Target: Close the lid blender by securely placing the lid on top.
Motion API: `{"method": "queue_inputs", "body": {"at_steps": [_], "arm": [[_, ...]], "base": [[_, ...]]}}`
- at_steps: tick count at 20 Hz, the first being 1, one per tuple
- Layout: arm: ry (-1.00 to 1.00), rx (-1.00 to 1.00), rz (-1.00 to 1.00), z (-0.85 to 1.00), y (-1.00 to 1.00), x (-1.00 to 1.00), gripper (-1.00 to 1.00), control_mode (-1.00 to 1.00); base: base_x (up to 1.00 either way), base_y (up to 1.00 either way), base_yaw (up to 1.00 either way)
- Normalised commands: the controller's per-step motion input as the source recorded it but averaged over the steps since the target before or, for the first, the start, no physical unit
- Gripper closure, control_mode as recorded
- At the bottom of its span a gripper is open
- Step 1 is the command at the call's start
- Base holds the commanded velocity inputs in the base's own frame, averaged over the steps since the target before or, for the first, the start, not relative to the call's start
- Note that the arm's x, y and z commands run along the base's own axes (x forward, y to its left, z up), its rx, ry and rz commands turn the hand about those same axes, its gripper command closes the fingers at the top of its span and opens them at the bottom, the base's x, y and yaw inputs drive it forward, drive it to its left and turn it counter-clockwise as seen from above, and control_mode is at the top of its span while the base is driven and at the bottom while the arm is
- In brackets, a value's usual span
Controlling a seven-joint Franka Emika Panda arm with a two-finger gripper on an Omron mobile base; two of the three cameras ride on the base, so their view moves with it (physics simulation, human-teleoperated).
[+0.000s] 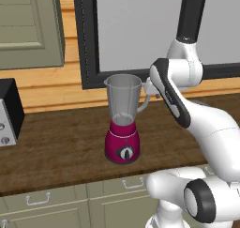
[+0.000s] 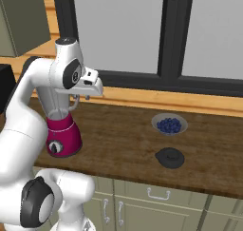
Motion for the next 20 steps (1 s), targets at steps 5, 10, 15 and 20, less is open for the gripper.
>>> {"method": "queue_inputs", "body": {"at_steps": [5,10,15,20], "arm": [[0.0,0.0,-0.01,-0.08,-0.1,-0.13,-1.0,-1.0],[0.0,0.0,-0.02,-0.17,-0.3,-0.22,-1.0,-1.0],[0.0,0.0,-0.09,-0.28,-0.53,-0.33,-1.0,-1.0],[-0.01,0.0,-0.13,-0.35,-0.63,-0.26,-1.0,-1.0]], "base": [[0.0,0.0,0.0],[0.0,0.0,0.0],[0.0,0.0,0.0],[0.0,0.0,0.0]]}}
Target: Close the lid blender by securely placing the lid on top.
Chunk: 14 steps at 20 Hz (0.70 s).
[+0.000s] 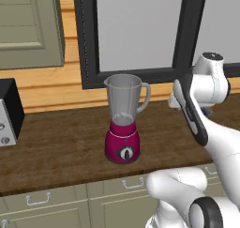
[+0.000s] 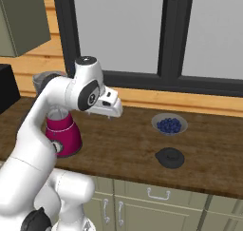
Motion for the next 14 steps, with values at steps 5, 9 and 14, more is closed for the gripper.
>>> {"method": "queue_inputs", "body": {"at_steps": [5,9,14], "arm": [[-0.03,0.0,-0.16,-0.37,-0.67,-0.14,-1.0,-1.0],[-0.01,0.0,-0.18,-0.3,-0.69,0.0,-1.0,-1.0],[-0.01,0.0,-0.19,-0.27,-0.65,0.0,-1.0,-1.0]], "base": [[0.0,0.0,0.0],[0.0,0.0,0.0],[0.0,0.0,0.0]]}}
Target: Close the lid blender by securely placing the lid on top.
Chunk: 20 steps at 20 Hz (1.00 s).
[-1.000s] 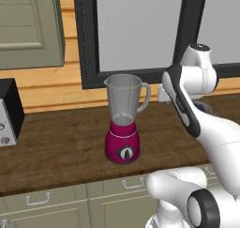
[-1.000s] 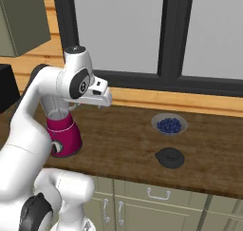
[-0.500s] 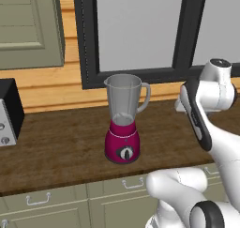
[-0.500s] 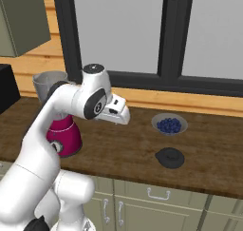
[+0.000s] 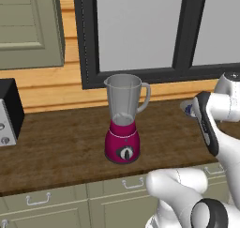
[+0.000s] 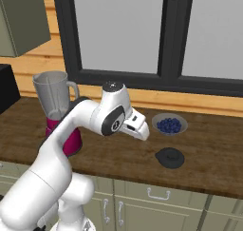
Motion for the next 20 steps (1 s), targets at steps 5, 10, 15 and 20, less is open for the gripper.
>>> {"method": "queue_inputs", "body": {"at_steps": [5,10,15,20], "arm": [[0.0,0.0,-0.17,-0.03,-0.61,0.0,-1.0,-1.0],[0.0,0.0,-0.1,-0.03,-0.59,0.0,-1.0,-1.0],[0.0,0.01,-0.01,-0.21,-0.53,0.0,-1.0,-1.0],[0.0,0.02,0.0,-0.28,-0.32,0.11,-1.0,-1.0]], "base": [[0.0,0.0,0.0],[0.0,0.0,0.0],[0.0,0.0,0.0],[0.0,0.0,0.0]]}}
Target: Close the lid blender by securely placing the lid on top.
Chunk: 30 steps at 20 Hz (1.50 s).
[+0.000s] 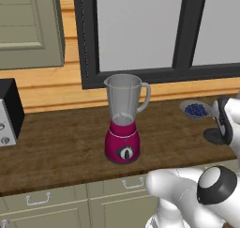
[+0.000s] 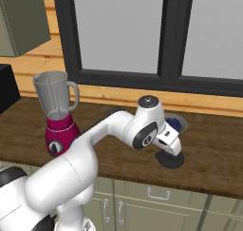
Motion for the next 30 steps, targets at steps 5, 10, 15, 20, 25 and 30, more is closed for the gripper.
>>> {"method": "queue_inputs", "body": {"at_steps": [5,10,15,20,25,30], "arm": [[0.0,0.04,0.0,-0.26,-0.18,0.31,-1.0,-1.0],[0.0,0.06,0.0,-0.16,-0.04,0.39,-1.0,-1.0],[0.01,0.03,0.01,-0.2,0.0,0.38,-1.0,-1.0],[0.04,0.01,0.02,-0.22,-0.04,0.25,-1.0,-1.0],[0.05,0.0,0.0,-0.2,-0.12,0.06,-1.0,-1.0],[0.03,0.0,0.0,-0.22,-0.1,0.0,-1.0,-1.0]], "base": [[0.0,0.0,0.0],[0.0,0.0,0.0],[0.0,0.0,0.0],[0.0,0.0,0.0],[0.0,0.0,0.0],[0.0,0.0,0.0]]}}
